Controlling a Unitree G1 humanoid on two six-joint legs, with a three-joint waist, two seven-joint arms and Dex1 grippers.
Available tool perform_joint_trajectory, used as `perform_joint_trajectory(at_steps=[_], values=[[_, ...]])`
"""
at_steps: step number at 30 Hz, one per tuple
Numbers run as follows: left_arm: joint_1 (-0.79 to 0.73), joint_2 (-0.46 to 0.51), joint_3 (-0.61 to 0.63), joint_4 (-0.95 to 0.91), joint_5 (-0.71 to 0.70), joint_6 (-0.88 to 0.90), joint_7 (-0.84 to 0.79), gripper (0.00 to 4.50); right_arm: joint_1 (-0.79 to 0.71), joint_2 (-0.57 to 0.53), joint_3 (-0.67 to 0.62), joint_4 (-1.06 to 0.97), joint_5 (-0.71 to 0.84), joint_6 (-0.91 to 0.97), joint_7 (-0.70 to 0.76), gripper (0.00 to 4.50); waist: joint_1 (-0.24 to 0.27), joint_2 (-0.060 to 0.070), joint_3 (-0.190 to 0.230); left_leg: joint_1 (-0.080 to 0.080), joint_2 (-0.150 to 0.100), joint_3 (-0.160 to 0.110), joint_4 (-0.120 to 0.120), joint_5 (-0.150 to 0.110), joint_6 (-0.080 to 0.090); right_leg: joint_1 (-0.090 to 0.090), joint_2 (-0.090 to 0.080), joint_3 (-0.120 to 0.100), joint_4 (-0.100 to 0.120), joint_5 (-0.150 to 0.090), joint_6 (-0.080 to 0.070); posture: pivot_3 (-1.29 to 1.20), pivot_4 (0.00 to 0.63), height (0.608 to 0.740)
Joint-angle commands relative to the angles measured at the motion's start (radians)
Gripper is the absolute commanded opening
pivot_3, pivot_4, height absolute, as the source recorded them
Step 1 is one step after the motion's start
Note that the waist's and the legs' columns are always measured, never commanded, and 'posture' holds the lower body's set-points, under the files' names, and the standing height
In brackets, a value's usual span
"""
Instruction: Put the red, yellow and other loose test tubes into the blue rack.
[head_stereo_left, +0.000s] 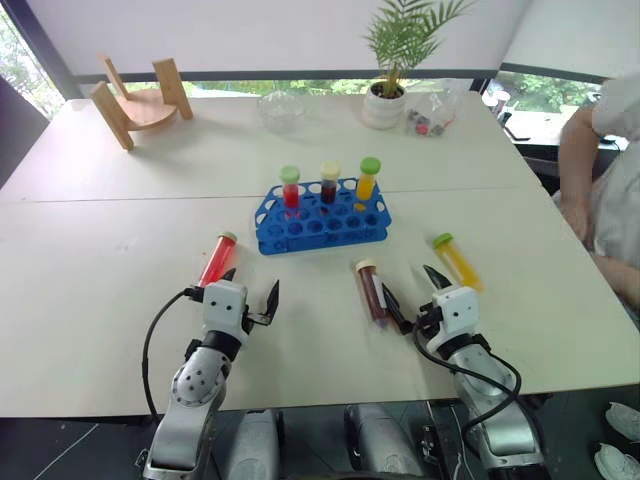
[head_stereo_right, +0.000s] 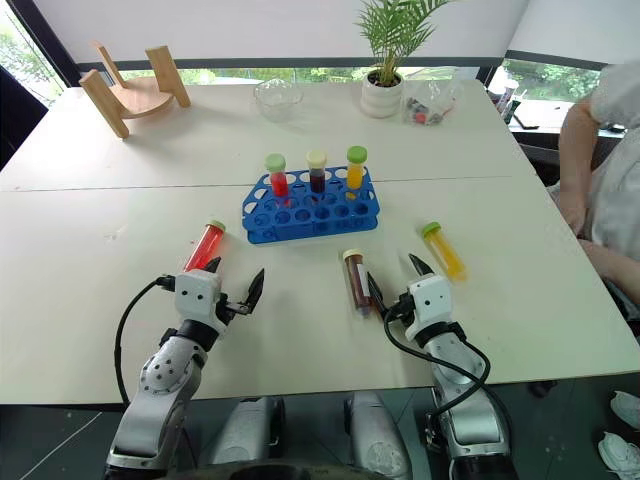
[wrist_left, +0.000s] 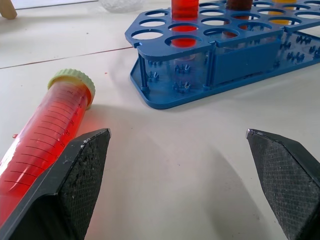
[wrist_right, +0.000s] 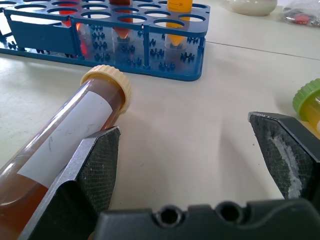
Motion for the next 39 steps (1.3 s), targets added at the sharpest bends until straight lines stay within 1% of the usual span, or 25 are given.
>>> perform_joint_trajectory(at_steps=[1,4,22,26,29,31,33,35,36,39], values=[[-0.001,0.001,-0.008,-0.024,0.0,-0.015,-0.009,4.48,-0.009,-0.007,-0.026,-0.018,0.021,-0.007,-0.002,4.5,0.0,0.0,0.0,0.0,0.0,0.0,0.0,0.0,0.0,0.0,0.0,0.0,0.0,0.0,0.0,0.0,0.15,0.74],[0.0,-0.006,-0.003,-0.028,-0.02,-0.022,-0.017,4.48,-0.01,-0.007,-0.033,-0.02,0.026,0.001,-0.006,4.5,0.0,0.0,0.0,0.0,0.0,0.0,0.0,0.0,0.0,0.0,0.0,0.0,0.0,0.0,0.0,0.0,0.15,0.74],[-0.005,-0.013,-0.004,-0.024,-0.012,-0.014,-0.022,4.48,-0.018,-0.031,-0.055,-0.033,0.032,0.021,0.007,4.5,0.0,0.0,0.0,0.0,0.0,0.0,0.0,0.0,0.0,0.0,0.0,0.0,0.0,0.0,0.0,0.0,0.15,0.74],[-0.009,0.0,-0.005,-0.035,-0.008,-0.01,-0.036,4.48,-0.025,-0.065,-0.064,-0.086,0.041,0.072,0.036,4.5,0.0,0.0,0.0,0.0,0.0,0.0,0.0,0.0,0.0,0.0,0.0,0.0,0.0,0.0,0.0,0.0,0.15,0.74],[-0.041,0.039,0.005,-0.071,-0.059,0.047,-0.1,4.48,-0.082,-0.145,-0.084,-0.182,0.058,0.243,0.082,4.5,-0.001,0.0,0.0,0.0,0.0,0.0,0.0,0.0,0.0,0.0,0.0,0.0,0.0,0.0,0.0,0.0,0.15,0.74],[-0.068,0.087,0.016,-0.106,-0.113,0.09,-0.17,4.48,-0.149,-0.222,-0.106,-0.251,0.093,0.423,0.126,4.5,-0.001,0.0,0.0,0.0,0.0,0.0,0.0,0.0,0.0,0.0,0.0,0.0,0.0,0.0,0.0,0.0,0.15,0.74],[-0.099,0.146,0.037,-0.131,-0.172,0.127,-0.245,4.48,-0.247,-0.314,-0.127,-0.286,0.143,0.635,0.178,4.5,-0.002,0.001,0.0,0.0,0.0,0.0,0.001,0.0,0.0,0.0,0.0,0.0,0.0,0.0,0.0,0.0,0.15,0.74],[-0.138,0.212,0.069,-0.15,-0.23,0.166,-0.31,4.48,-0.376,-0.42,-0.132,-0.271,0.182,0.846,0.232,4.5,-0.001,0.001,0.0,0.0,0.0,0.0,0.001,0.0,0.0,0.0,0.0,0.0,0.0,0.0,0.0,0.0,0.15,0.74],[-0.159,0.248,0.087,-0.158,-0.262,0.182,-0.348,4.48,-0.452,-0.483,-0.112,-0.241,0.187,0.947,0.264,4.5,0.0,0.001,0.001,0.0,0.0,-0.001,0.001,0.0,0.0,0.0,0.0,-0.001,0.0,0.0,0.0,0.0,0.15,0.74],[-0.22,0.346,0.136,-0.175,-0.358,0.242,-0.446,4.48,-0.687,-0.611,-0.027,-0.094,0.23,1.205,0.36,4.5,-0.002,0.002,0.001,-0.001,0.0,-0.001,0.0,0.0,0.0,-0.001,0.0,-0.001,0.0,0.0,-0.001,0.0,0.15,0.74]])
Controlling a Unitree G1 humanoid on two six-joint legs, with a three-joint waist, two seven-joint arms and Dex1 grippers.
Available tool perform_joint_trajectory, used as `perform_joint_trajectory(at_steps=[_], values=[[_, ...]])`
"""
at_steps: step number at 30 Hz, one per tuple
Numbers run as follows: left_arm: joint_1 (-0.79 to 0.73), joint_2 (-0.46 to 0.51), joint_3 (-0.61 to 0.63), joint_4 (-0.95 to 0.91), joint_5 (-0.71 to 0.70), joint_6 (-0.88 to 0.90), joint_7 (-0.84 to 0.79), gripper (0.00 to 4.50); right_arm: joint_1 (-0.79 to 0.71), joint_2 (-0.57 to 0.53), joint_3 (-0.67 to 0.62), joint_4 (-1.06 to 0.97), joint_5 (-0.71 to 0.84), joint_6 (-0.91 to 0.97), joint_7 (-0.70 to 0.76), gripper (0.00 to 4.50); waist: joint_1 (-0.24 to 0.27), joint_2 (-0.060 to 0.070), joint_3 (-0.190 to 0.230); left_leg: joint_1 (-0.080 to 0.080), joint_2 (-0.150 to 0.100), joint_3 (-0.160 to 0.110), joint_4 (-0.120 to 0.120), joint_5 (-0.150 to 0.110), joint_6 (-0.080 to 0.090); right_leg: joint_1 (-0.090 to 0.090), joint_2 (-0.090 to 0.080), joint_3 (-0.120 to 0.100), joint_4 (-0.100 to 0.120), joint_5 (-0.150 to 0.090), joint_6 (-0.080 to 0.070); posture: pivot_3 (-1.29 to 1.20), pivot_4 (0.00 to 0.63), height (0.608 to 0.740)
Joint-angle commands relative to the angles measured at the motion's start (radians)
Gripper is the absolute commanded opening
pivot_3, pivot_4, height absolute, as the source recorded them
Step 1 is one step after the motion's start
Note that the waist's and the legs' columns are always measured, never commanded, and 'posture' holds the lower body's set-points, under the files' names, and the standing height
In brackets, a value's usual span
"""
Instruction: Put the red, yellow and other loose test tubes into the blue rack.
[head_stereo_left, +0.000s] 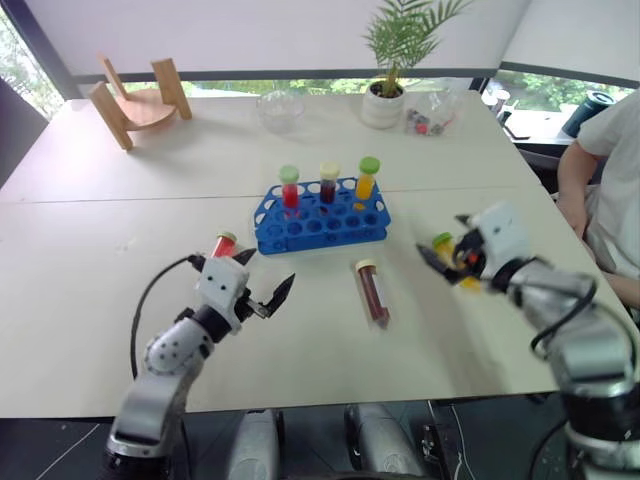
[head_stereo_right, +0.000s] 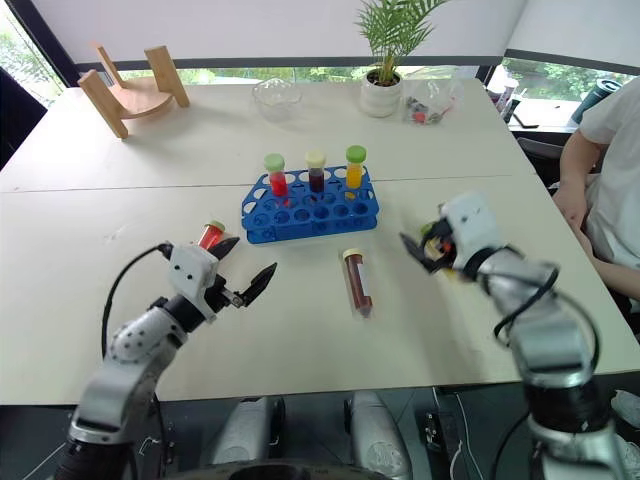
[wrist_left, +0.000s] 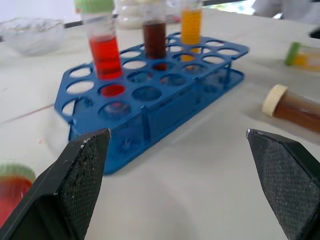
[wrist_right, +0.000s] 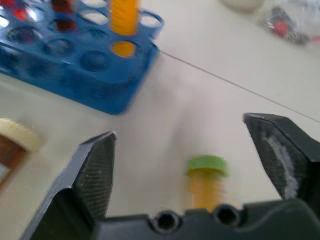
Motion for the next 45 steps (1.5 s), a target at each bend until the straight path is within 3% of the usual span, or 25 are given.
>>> perform_joint_trajectory(at_steps=[1,4,8,17,21,25,26,29,35,38,40,45], values=[[-0.067,0.107,0.072,-0.06,-0.14,0.076,-0.138,4.48,-0.255,-0.112,0.096,0.171,0.072,0.336,0.13,4.5,-0.001,0.001,0.001,-0.001,0.0,0.0,0.0,0.0,0.0,-0.001,0.0,0.0,0.0,0.0,0.0,0.0,0.15,0.74],[-0.112,0.208,0.115,-0.08,-0.268,0.164,-0.241,4.48,-0.442,-0.156,0.243,0.359,0.072,0.438,0.215,4.5,-0.004,0.001,0.001,-0.002,0.0,0.0,-0.001,-0.001,0.002,-0.002,0.0,0.0,-0.002,0.0,0.0,0.0,0.15,0.74],[-0.159,0.318,0.15,-0.097,-0.398,0.258,-0.349,4.48,-0.586,-0.163,0.405,0.535,0.072,0.451,0.34,4.5,-0.003,0.001,0.001,-0.009,0.0,0.0,0.0,-0.004,0.007,-0.006,0.0,-0.001,-0.005,0.0,0.001,0.0,0.15,0.74],[-0.209,0.398,0.168,-0.103,-0.479,0.327,-0.394,4.48,-0.681,-0.103,0.626,0.83,-0.035,0.293,0.492,4.5,-0.002,0.001,0.001,-0.015,0.0,0.002,0.0,-0.005,0.009,-0.014,-0.001,-0.001,-0.004,0.003,0.005,0.0,0.15,0.74],[-0.213,0.405,0.173,-0.107,-0.482,0.334,-0.385,4.5,-0.68,-0.078,0.669,0.883,-0.08,0.235,0.55,3.14,-0.011,0.001,0.001,-0.014,0.0,0.003,0.001,-0.005,0.009,-0.014,-0.001,-0.001,-0.003,0.003,0.005,0.0,0.15,0.74],[-0.21,0.406,0.176,-0.106,-0.473,0.328,-0.377,4.5,-0.686,-0.047,0.667,0.933,-0.123,0.2,0.566,1.01,-0.024,0.001,0.001,-0.014,0.0,0.002,0.001,-0.005,0.008,-0.014,-0.001,-0.001,-0.003,0.003,0.005,0.0,0.15,0.74],[-0.208,0.407,0.177,-0.108,-0.472,0.328,-0.376,4.5,-0.69,-0.041,0.656,0.943,-0.13,0.191,0.563,0.82,-0.025,0.001,0.001,-0.014,0.0,0.002,0.001,-0.005,0.008,-0.014,-0.001,-0.001,-0.003,0.003,0.005,0.0,0.15,0.74],[-0.198,0.412,0.186,-0.107,-0.476,0.332,-0.375,4.5,-0.717,-0.024,0.584,0.938,-0.121,0.212,0.549,0.82,-0.029,0.0,0.001,-0.013,0.001,0.002,0.001,-0.005,0.008,-0.013,0.0,-0.001,-0.002,0.003,0.005,0.0,0.15,0.74],[-0.184,0.416,0.219,-0.102,-0.499,0.35,-0.36,4.5,-0.64,0.054,0.199,0.651,0.031,0.187,0.402,0.82,-0.041,0.003,0.002,-0.013,0.001,0.003,0.001,-0.005,0.008,-0.015,0.0,0.0,0.002,0.003,0.005,0.0,0.15,0.74],[-0.189,0.412,0.218,-0.098,-0.501,0.357,-0.348,4.5,-0.483,0.196,-0.043,0.477,0.105,-0.02,0.239,0.82,-0.039,0.001,0.001,-0.013,0.001,0.0,0.0,-0.005,0.008,-0.015,0.001,-0.001,0.003,0.002,0.005,0.0,0.15,0.74],[-0.192,0.41,0.222,-0.095,-0.506,0.362,-0.34,4.5,-0.392,0.295,-0.133,0.422,0.133,-0.2,0.171,0.82,-0.035,0.001,0.001,-0.013,0.0,-0.001,0.001,-0.005,0.008,-0.014,0.001,-0.002,0.004,0.002,0.005,0.0,0.15,0.74],[-0.207,0.41,0.22,-0.087,-0.512,0.374,-0.332,4.5,-0.27,0.445,-0.177,0.417,0.195,-0.512,0.183,0.82,-0.033,0.002,0.002,-0.013,0.0,0.002,0.003,-0.004,0.007,-0.014,-0.001,0.0,0.005,0.002,0.006,0.0,0.15,0.74]])
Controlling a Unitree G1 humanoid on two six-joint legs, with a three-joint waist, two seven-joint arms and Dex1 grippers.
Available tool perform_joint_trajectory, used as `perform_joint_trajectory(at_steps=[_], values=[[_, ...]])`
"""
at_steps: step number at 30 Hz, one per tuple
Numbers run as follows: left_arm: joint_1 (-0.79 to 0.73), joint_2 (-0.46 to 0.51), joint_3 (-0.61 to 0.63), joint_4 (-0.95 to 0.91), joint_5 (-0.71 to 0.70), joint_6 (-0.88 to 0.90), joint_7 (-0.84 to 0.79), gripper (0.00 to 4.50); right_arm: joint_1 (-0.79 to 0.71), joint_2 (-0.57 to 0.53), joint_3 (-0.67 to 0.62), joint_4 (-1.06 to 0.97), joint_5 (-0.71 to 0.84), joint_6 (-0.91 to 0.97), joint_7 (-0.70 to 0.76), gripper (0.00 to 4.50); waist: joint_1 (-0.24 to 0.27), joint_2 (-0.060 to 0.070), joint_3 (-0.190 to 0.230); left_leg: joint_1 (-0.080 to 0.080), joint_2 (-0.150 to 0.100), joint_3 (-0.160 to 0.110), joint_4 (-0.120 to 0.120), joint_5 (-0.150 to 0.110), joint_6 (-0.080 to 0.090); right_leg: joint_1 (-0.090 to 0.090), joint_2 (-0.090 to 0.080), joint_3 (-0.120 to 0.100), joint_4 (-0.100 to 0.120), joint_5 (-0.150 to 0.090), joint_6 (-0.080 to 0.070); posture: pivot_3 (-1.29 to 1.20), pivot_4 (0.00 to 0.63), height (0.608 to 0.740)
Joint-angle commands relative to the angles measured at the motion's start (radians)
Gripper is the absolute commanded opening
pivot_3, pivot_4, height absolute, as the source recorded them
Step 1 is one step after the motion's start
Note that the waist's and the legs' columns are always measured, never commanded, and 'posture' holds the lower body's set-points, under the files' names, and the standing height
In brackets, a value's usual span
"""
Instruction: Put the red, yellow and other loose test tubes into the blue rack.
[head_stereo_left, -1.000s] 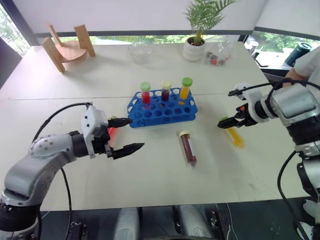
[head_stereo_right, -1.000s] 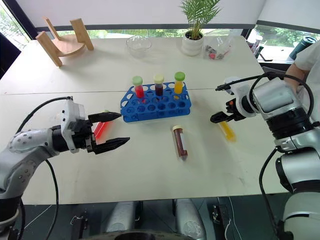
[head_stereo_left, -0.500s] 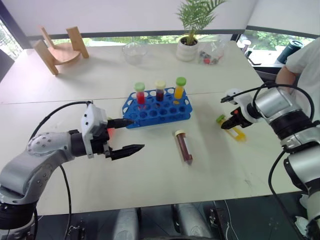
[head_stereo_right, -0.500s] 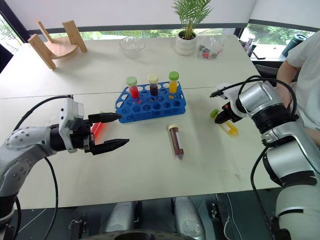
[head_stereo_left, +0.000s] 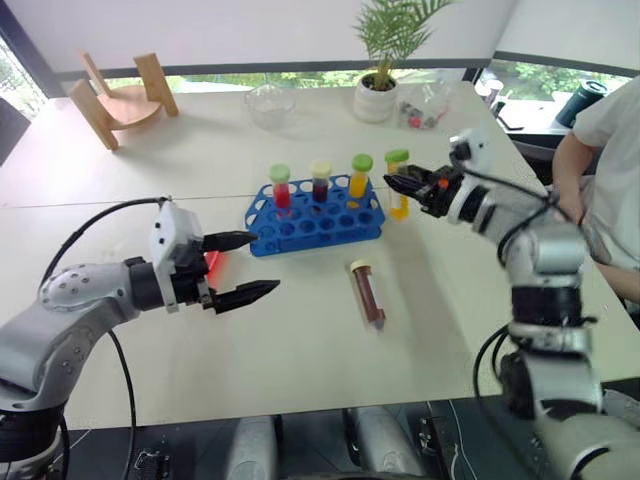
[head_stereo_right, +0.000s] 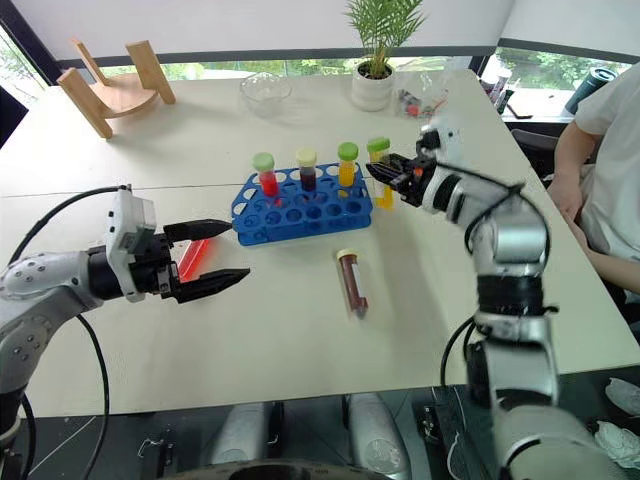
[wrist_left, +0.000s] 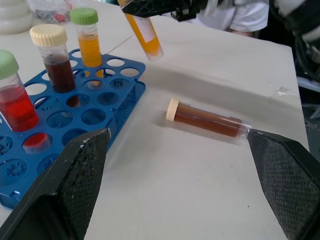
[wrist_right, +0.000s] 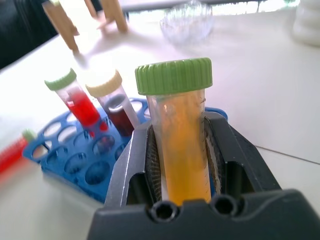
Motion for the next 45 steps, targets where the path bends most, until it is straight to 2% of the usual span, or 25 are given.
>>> perform_joint_trajectory(at_steps=[1,5,12,24,43,45], values=[[-0.027,0.004,0.023,-0.008,-0.023,0.006,0.005,4.5,0.02,0.067,-0.043,-0.031,0.065,-0.227,0.019,0.82,-0.002,0.0,0.0,0.0,0.0,0.0,0.0,0.0,0.0,0.0,0.0,0.0,0.001,0.0,0.0,0.0,0.15,0.74],[-0.044,0.014,0.019,-0.004,-0.02,0.017,0.005,4.5,0.02,0.136,0.034,0.104,-0.001,-0.468,0.042,0.82,-0.017,0.0,0.0,0.002,0.001,-0.001,0.0,0.0,-0.001,0.0,0.001,0.0,0.003,0.0,0.0,0.0,0.15,0.74],[-0.037,0.019,0.029,-0.018,-0.017,0.031,0.011,4.5,0.006,0.174,0.084,0.19,0.002,-0.565,0.039,0.82,-0.016,0.0,0.0,0.003,0.001,-0.001,-0.001,0.001,-0.001,0.0,0.001,0.0,0.004,0.0,-0.001,0.0,0.15,0.74],[-0.03,0.025,0.041,-0.038,-0.023,0.048,0.022,4.5,0.03,0.174,0.104,0.288,-0.009,-0.659,0.035,0.82,-0.017,0.0,0.0,0.003,0.001,-0.001,-0.001,0.001,-0.002,0.0,0.001,0.0,0.004,0.0,-0.001,0.0,0.15,0.74],[-0.043,0.017,0.016,-0.041,-0.012,0.038,0.036,4.5,-0.028,0.164,0.108,0.47,-0.033,-0.755,0.045,0.82,-0.018,0.0,0.0,0.004,0.001,-0.001,-0.001,0.001,-0.002,0.001,0.001,0.0,0.004,0.0,-0.001,0.0,0.15,0.74],[-0.044,0.015,0.014,-0.042,-0.011,0.037,0.039,4.5,-0.022,0.161,0.114,0.464,-0.035,-0.749,0.054,1.88,-0.018,0.0,0.0,0.004,0.001,-0.001,-0.001,0.001,-0.002,0.001,0.001,0.0,0.004,0.0,-0.001,0.0,0.15,0.74]])
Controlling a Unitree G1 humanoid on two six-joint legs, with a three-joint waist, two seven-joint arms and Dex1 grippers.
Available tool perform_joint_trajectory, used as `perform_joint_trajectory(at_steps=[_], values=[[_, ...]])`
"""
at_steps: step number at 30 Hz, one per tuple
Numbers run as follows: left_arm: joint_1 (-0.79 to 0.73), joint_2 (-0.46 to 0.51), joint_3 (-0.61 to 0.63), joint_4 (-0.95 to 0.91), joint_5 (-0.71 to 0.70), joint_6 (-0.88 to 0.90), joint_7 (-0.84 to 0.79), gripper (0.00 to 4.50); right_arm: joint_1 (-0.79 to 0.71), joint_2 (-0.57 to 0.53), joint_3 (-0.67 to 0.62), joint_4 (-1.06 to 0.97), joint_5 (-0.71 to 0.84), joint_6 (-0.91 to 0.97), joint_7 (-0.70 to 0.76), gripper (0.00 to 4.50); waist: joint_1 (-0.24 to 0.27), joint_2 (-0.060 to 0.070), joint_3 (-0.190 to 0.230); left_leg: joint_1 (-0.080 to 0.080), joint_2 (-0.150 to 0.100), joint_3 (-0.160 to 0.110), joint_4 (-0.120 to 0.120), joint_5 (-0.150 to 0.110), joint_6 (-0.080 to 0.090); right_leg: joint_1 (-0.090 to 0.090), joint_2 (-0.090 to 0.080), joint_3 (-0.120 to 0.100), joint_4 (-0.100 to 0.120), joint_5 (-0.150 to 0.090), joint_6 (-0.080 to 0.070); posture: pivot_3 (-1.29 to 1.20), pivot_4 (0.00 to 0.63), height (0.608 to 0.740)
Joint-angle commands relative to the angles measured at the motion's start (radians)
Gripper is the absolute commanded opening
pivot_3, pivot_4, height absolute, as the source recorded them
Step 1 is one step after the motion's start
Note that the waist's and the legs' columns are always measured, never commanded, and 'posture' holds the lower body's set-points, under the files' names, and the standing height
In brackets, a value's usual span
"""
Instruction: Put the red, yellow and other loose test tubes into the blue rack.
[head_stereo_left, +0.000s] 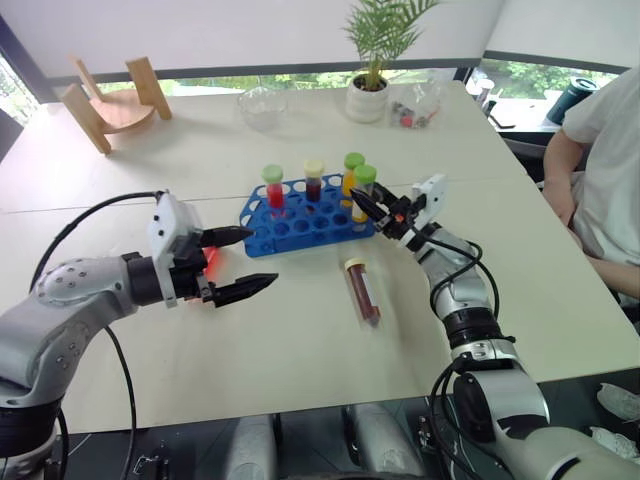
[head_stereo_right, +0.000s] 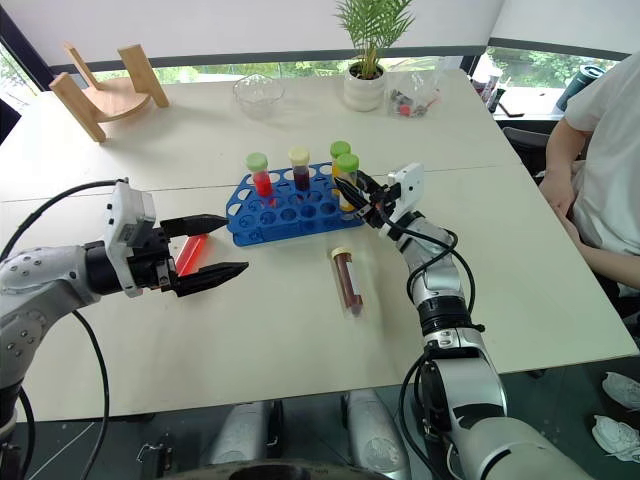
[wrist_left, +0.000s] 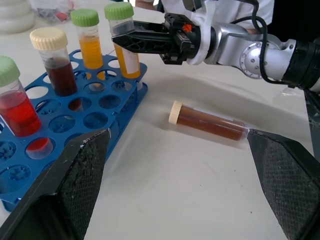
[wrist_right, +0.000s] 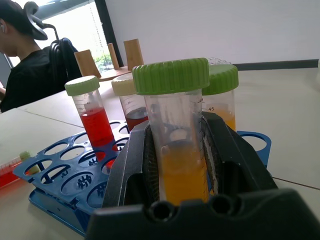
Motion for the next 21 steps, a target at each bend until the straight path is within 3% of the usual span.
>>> perform_joint_trajectory(at_steps=[1,5,9,14,16,18,21], values=[[-0.014,0.002,0.004,-0.03,0.003,-0.015,0.004,4.5,-0.009,-0.009,0.008,-0.025,0.002,-0.003,0.022,2.26,0.0,0.0,0.0,0.0,0.0,0.0,0.0,0.0,0.0,0.0,0.0,0.0,0.0,0.0,0.0,0.0,0.15,0.74],[-0.003,-0.006,-0.003,-0.035,0.005,-0.018,0.006,4.5,0.042,-0.047,0.034,-0.128,-0.039,0.059,-0.012,4.37,0.001,0.0,0.0,0.0,0.0,0.0,0.0,0.0,0.0,0.0,0.0,0.0,0.0,0.0,0.0,0.0,0.15,0.74],[0.002,-0.006,-0.008,-0.027,0.014,-0.025,-0.005,4.5,0.108,-0.198,0.084,-0.414,-0.108,0.347,-0.034,4.45,0.006,0.001,0.0,0.0,-0.001,0.0,0.0,0.0,0.0,0.0,-0.001,0.0,0.0,0.0,0.0,0.0,0.15,0.74],[-0.002,-0.014,-0.031,-0.003,0.037,-0.05,-0.034,4.5,-0.003,-0.477,0.143,-0.863,0.089,1.349,-0.017,4.45,0.006,0.002,0.001,0.0,0.0,0.0,0.001,0.0,0.0,-0.001,0.0,0.0,0.0,0.0,0.0,0.0,0.15,0.74],[-0.006,-0.022,-0.046,0.003,0.045,-0.058,-0.035,4.5,-0.086,-0.496,0.171,-0.909,0.146,1.637,-0.026,4.45,-0.001,0.002,0.001,0.001,0.001,-0.001,0.0,0.0,0.0,-0.001,0.001,0.0,0.0,-0.001,-0.002,0.0,0.15,0.74],[-0.013,-0.028,-0.056,0.012,0.055,-0.065,-0.041,4.5,-0.147,-0.503,0.213,-0.9,0.198,1.768,-0.051,4.45,-0.001,0.002,0.001,0.002,0.001,-0.002,-0.001,0.0,0.0,-0.001,0.002,0.0,0.0,-0.002,-0.003,0.0,0.15,0.74],[-0.022,-0.031,-0.063,0.03,0.068,-0.081,-0.057,4.5,-0.227,-0.486,0.296,-0.773,0.321,1.789,-0.133,4.45,0.003,0.001,0.001,0.0,0.001,-0.002,-0.001,0.0,0.0,-0.001,0.002,-0.001,0.0,-0.002,-0.004,0.0,0.15,0.74]])
